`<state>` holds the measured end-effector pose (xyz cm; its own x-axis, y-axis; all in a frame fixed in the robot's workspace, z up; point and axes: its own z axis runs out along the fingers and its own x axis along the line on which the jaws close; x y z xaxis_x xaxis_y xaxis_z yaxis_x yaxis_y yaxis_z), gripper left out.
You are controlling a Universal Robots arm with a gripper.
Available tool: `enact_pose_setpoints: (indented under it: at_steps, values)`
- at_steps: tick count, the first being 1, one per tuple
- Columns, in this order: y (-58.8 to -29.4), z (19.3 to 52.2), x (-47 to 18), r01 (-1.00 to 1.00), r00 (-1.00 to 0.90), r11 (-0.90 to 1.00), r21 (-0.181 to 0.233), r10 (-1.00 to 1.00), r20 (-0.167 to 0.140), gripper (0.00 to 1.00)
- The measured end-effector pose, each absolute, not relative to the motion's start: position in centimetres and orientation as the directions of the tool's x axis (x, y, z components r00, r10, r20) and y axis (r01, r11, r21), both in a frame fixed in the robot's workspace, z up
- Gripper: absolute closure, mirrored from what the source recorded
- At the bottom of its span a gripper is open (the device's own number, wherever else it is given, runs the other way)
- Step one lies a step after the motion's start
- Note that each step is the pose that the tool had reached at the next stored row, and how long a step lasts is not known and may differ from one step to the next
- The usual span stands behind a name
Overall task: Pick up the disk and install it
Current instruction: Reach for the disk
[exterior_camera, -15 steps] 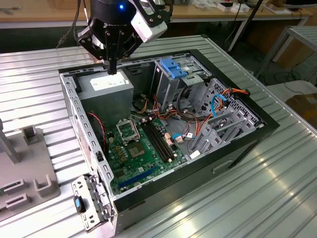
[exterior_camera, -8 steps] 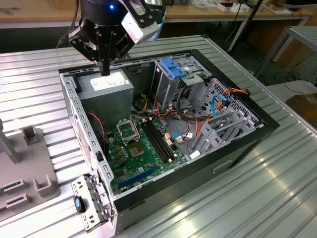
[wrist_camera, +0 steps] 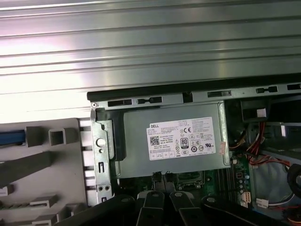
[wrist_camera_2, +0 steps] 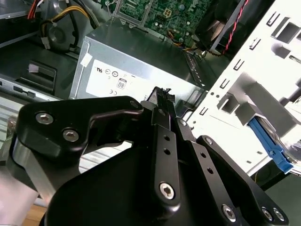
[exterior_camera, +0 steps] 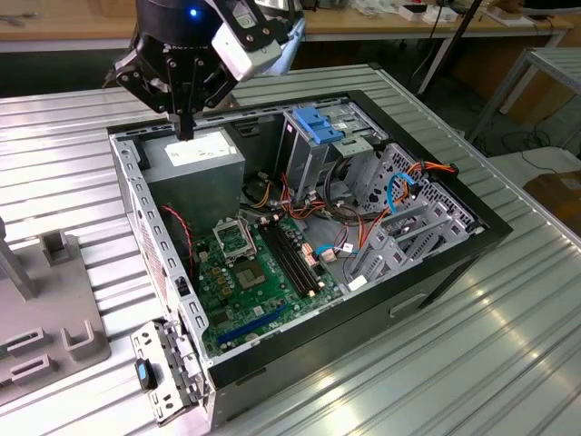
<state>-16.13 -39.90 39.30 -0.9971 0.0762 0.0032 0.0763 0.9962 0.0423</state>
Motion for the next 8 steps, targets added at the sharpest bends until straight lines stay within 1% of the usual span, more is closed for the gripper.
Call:
enact_pose_setpoints:
  at_steps: [8]
  values:
    - [-39.9, 39.3, -17.6, 0.076, -0.997, 0.996, 0.042, 0.076, 0.003, 0.89]
